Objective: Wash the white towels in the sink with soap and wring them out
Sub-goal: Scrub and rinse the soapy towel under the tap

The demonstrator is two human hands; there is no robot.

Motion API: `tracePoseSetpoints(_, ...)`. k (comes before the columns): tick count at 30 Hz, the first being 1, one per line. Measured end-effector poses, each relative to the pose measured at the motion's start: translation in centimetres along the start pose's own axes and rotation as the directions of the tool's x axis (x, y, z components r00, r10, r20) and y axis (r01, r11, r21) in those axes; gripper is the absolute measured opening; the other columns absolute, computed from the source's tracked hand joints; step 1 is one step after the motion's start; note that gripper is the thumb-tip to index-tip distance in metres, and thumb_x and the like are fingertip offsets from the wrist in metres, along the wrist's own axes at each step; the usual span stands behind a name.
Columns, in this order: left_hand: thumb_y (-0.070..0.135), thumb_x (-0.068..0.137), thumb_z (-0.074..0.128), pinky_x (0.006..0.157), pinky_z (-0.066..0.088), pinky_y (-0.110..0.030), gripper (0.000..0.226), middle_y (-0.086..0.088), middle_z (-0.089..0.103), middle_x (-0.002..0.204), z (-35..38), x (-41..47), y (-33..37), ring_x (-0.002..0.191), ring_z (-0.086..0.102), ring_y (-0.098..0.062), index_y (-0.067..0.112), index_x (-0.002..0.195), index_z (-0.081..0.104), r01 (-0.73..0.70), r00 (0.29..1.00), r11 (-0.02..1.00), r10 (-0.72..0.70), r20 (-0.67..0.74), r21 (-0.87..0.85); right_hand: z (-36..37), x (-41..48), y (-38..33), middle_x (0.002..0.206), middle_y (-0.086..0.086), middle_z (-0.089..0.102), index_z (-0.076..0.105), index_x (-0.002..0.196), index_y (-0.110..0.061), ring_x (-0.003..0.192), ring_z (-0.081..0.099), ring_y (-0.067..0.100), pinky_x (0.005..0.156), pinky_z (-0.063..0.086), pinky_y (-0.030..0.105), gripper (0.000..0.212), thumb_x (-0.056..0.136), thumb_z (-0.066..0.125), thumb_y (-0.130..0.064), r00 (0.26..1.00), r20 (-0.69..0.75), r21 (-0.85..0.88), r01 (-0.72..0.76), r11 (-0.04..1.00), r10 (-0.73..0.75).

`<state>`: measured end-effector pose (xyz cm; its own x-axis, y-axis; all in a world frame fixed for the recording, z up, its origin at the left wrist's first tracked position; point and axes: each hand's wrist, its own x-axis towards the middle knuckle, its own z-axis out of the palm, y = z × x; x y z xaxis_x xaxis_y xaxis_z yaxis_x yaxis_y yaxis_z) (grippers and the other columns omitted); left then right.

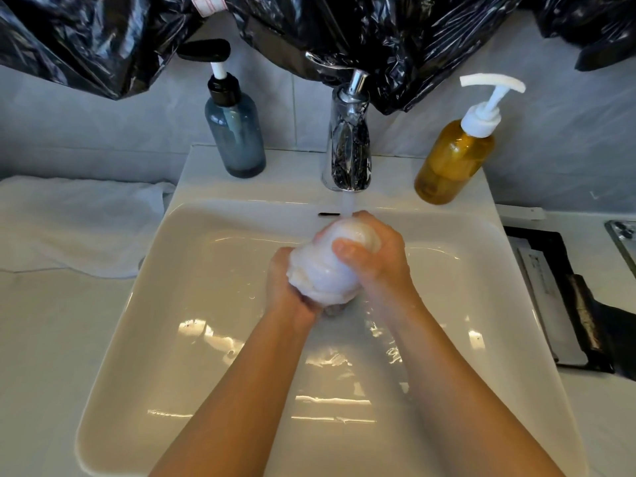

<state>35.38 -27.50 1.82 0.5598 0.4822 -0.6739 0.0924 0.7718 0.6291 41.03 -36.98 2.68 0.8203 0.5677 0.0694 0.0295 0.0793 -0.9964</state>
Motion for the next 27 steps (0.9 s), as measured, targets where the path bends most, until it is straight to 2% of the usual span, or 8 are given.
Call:
tracePoseSetpoints(4,0.015,0.099,0.036,0.055,0.048,-0.030,0.032,-0.013,0.061,0.064,-0.8,0.3,-0.4,0.064,0.058,-0.028,0.002,0.082,0.059,-0.014,1.000,1.000,0.013,0.007,0.022,0.1,0.0,0.1,0.079,-0.002,0.070,0.068,0.077,-0.029,0.077,0.065,0.020,0.068,0.053,0.035,0.024,0.059,0.065,-0.044,0.996,-0.079,0.024,-0.041,0.999,0.043)
tracePoseSetpoints(8,0.050,0.095,0.050,0.083,0.054,-0.043,0.048,-0.018,0.074,0.101,-1.1,-0.1,0.3,0.095,0.070,-0.033,0.007,0.107,0.067,0.039,0.995,0.999,-0.038,0.090,-0.008,0.3,0.0,0.9,0.097,0.027,0.069,0.071,0.082,-0.019,0.092,0.066,0.040,0.086,0.052,0.058,0.026,0.063,0.068,-0.036,0.976,-0.189,0.189,-0.076,0.979,0.112)
tracePoseSetpoints(11,0.050,0.092,0.058,0.090,0.054,-0.048,0.048,-0.018,0.074,0.104,-1.3,-0.1,0.5,0.098,0.071,-0.032,0.007,0.112,0.066,0.052,0.994,0.999,-0.052,0.093,0.006,0.5,0.3,0.6,0.090,0.020,0.069,0.070,0.085,-0.013,0.085,0.064,0.030,0.081,0.055,0.045,0.033,0.061,0.071,-0.035,0.952,-0.242,0.281,-0.117,0.952,0.189)
tracePoseSetpoints(14,0.042,0.093,0.058,0.091,0.056,-0.047,0.048,-0.017,0.072,0.111,-2.0,0.4,-0.5,0.102,0.070,-0.030,0.003,0.122,0.061,-0.136,0.991,0.991,0.136,0.010,-0.003,1.3,0.5,0.7,0.087,0.012,0.066,0.068,0.093,-0.002,0.082,0.064,0.022,0.076,0.053,0.037,0.041,0.063,0.072,-0.030,0.911,-0.282,0.432,-0.160,0.887,0.302)
tracePoseSetpoints(16,0.035,0.094,0.057,0.076,0.057,-0.036,0.029,-0.008,0.070,0.090,-2.4,0.5,-0.7,0.088,0.069,-0.020,0.007,0.101,0.064,-0.316,0.949,0.949,0.316,-0.024,0.011,1.8,0.4,1.0,0.092,0.015,0.066,0.068,0.098,-0.002,0.088,0.066,0.028,0.080,0.055,0.041,0.049,0.064,0.073,-0.037,0.870,-0.270,0.549,-0.213,0.808,0.412)
tracePoseSetpoints(20,0.035,0.082,0.058,0.070,0.052,-0.022,0.027,0.006,0.065,0.080,-3.1,0.4,-0.4,0.081,0.064,-0.009,0.014,0.098,0.065,-0.570,0.817,0.813,0.577,-0.028,0.114,1.6,0.3,1.7,0.074,0.003,0.068,0.068,0.072,-0.018,0.070,0.069,0.020,0.068,0.055,0.031,0.028,0.092,0.057,-0.035,0.838,-0.170,0.748,-0.233,0.621,0.518)
tracePoseSetpoints(23,0.042,0.081,0.061,0.075,0.055,-0.029,0.042,0.001,0.068,0.087,-3.2,0.7,-0.5,0.090,0.068,-0.014,0.011,0.108,0.062,-0.496,0.868,0.866,0.496,0.006,0.066,1.2,0.1,1.8,0.077,0.003,0.069,0.069,0.081,-0.019,0.073,0.069,0.020,0.070,0.056,0.031,0.026,0.094,0.055,-0.037,0.839,-0.150,0.775,-0.229,0.589,0.524)
tracePoseSetpoints(27,0.069,0.080,0.060,0.099,0.050,-0.054,0.087,-0.020,0.064,0.126,-2.8,0.6,-0.8,0.117,0.063,-0.034,0.003,0.137,0.051,-0.130,0.980,0.989,0.139,0.141,-0.070,1.2,0.0,1.6,0.088,0.008,0.069,0.071,0.089,-0.015,0.086,0.069,0.023,0.084,0.053,0.040,0.026,0.087,0.062,-0.039,0.873,-0.206,0.685,-0.194,0.702,0.442)
